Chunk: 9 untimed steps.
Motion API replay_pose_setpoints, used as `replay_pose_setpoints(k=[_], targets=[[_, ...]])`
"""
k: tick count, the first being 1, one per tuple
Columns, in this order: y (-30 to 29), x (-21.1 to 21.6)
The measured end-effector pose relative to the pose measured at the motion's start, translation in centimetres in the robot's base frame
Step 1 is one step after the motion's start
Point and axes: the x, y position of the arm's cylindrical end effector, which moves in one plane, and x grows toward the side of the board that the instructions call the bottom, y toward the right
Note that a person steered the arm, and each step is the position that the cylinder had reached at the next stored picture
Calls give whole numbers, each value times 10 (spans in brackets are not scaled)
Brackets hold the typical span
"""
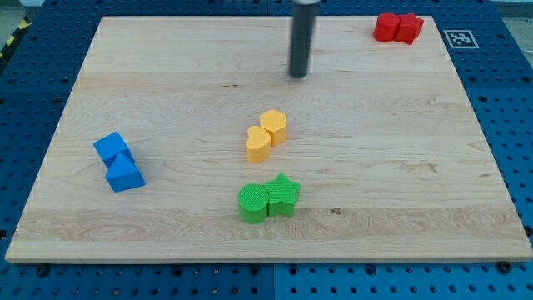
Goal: Push yellow heart towards the top right
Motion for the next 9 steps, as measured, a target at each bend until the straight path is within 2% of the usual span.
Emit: replay_pose_setpoints(k=[1, 2, 3, 4, 7, 9], targets=[[-71, 43], [-115, 105], [-115, 140], [-110, 140], [-25, 139], [-7, 139]])
